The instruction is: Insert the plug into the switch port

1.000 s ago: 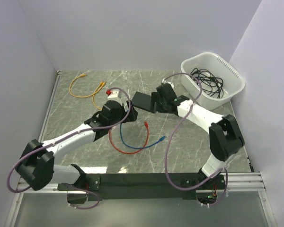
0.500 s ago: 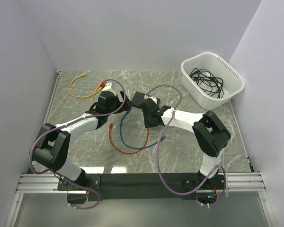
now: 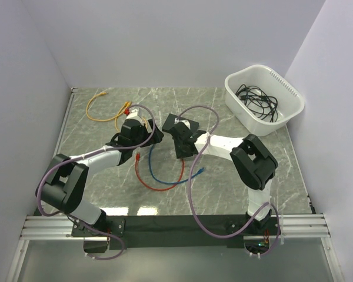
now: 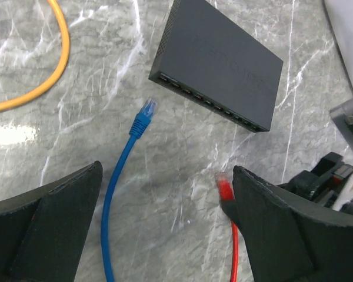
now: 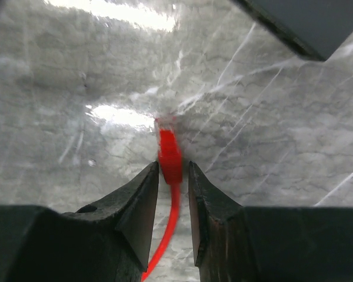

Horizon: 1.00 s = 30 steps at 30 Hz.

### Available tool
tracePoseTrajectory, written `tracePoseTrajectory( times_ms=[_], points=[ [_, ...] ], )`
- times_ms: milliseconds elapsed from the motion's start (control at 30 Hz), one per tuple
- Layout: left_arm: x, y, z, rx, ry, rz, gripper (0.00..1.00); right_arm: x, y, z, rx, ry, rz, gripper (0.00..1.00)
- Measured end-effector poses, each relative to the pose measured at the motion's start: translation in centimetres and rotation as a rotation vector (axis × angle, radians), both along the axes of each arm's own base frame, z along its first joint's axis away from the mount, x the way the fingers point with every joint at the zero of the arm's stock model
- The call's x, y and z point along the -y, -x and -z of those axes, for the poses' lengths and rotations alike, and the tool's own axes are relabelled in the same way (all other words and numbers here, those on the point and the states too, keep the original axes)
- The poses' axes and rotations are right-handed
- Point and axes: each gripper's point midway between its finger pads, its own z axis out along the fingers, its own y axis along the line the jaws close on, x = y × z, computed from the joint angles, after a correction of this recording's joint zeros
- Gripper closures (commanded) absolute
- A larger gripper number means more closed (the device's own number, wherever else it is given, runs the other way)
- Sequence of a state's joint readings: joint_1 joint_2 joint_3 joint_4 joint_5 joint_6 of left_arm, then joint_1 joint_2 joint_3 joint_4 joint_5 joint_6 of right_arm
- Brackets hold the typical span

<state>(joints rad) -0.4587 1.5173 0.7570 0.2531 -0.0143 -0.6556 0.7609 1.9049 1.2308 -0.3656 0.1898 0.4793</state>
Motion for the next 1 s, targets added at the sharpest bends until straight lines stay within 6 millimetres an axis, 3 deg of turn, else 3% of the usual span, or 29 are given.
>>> tracePoseTrajectory(
  times_ms=[200,300,433,533,600,700,900,1000],
  points=[
    [0.0,0.3,-1.1,0.023,0.030,0.000,0.01,-0.4,0.1,0.3,-0.003,0.000,-0.013,0.65],
    [-0.1,0.7,-2.0,0.044,0.046,0.001,0.01,-0.4,0.1,0.3,-0.003,0.001,-0.016,0.74],
    [-0.1,1.0,-2.9,0.065,0.058,0.006,0.01,-0.5,0.2,0.3,-0.004,-0.001,-0.024,1.00],
    [-0.4,1.6,-3.6,0.086,0.069,0.007,0.01,-0.8,0.5,0.2,0.008,-0.039,-0.044,1.00],
    [-0.8,2.2,-4.6,0.118,0.083,0.004,0.01,-0.7,1.9,-0.4,0.008,-0.083,-0.080,1.00],
    [-1.6,3.5,-6.9,0.187,0.114,-0.004,0.01,-1.0,3.9,-3.8,0.068,-0.189,-0.154,1.00],
    [-2.3,6.9,-14.5,0.431,0.269,0.036,0.01,-3.0,8.1,-18.3,0.433,-0.589,-0.420,1.00],
    [-1.9,8.2,-17.6,0.521,0.333,0.090,0.05,-2.9,10.7,-22.4,0.563,-0.702,-0.542,1.00]
  ],
)
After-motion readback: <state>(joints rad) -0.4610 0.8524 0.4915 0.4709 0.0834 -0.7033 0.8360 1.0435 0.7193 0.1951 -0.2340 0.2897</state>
